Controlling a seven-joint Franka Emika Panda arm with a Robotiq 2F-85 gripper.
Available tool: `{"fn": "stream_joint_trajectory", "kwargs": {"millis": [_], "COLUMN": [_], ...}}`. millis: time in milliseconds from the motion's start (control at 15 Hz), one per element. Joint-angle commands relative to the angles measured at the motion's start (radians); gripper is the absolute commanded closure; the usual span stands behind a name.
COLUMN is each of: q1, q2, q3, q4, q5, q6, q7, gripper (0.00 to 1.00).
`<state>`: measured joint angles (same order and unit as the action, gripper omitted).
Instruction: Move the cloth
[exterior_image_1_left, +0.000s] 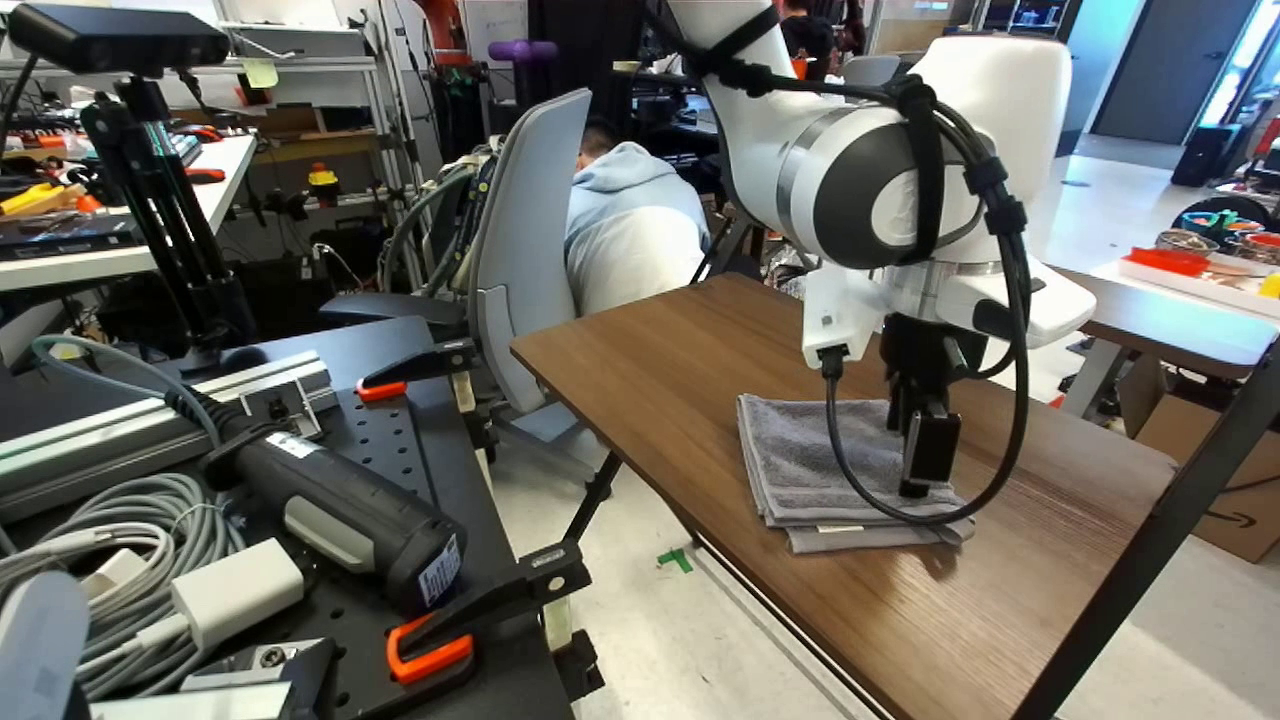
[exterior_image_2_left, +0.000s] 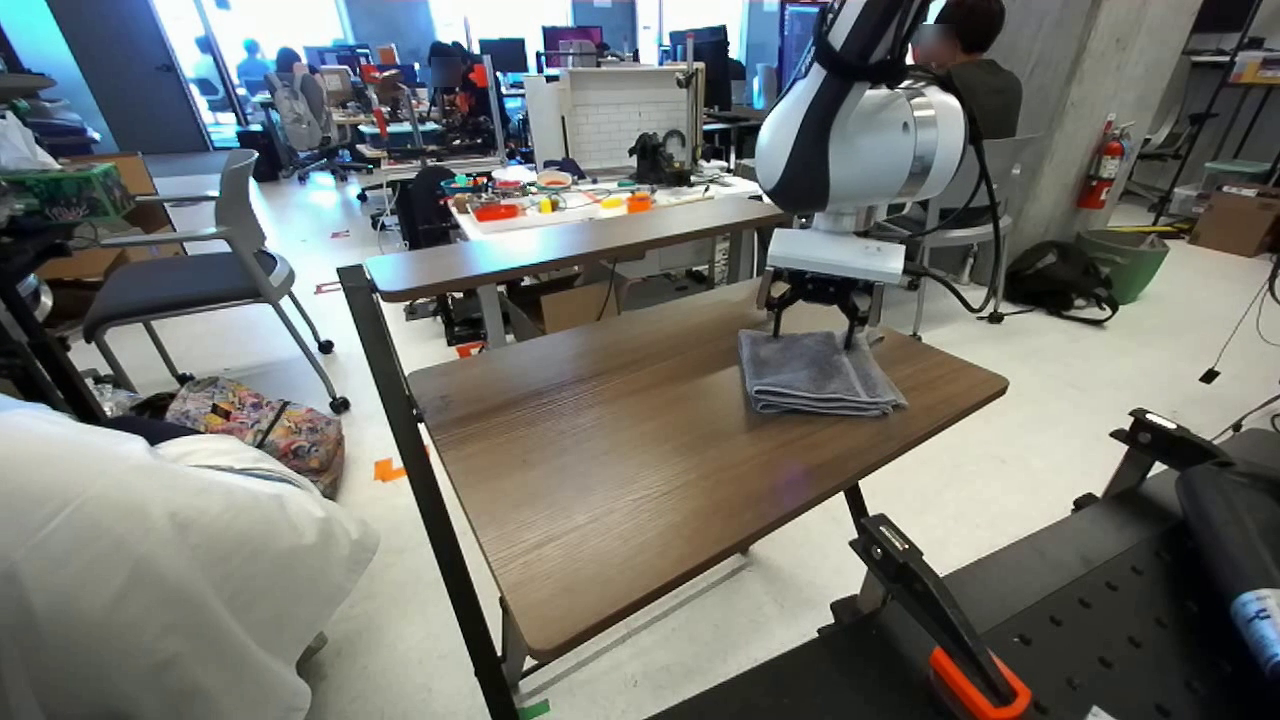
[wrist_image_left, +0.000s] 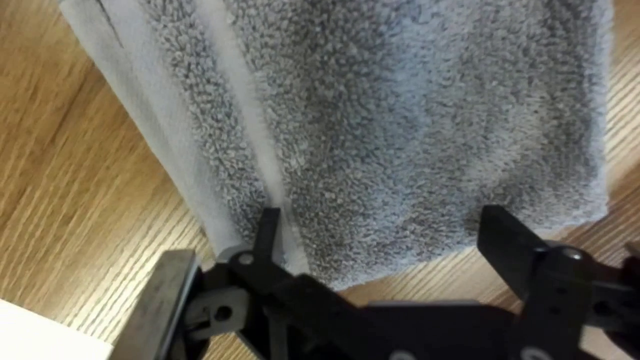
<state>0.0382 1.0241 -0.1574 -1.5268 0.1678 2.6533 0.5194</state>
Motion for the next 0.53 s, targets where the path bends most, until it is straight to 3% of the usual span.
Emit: {"fn": "stream_joint_trajectory", "kwargs": {"millis": [0,200,267,467], "q1": [-0.018,-0.049,-0.009,-0.022], "q2": [-0.073,-0.179,-0.069,-0.139], "q3": [0.032,0.087,0.033,0.060], "q4": [-0.049,-0.168,-0.050,-0.124], "q5": [0.023,0.020,0.007,0.008], "q6": [-0.028,-0.025,-0.007,-0.008], "q7": [-0.041,-0.151,-0.068,-0.114], "gripper": [0.00,0.00,0.00,0.00]}}
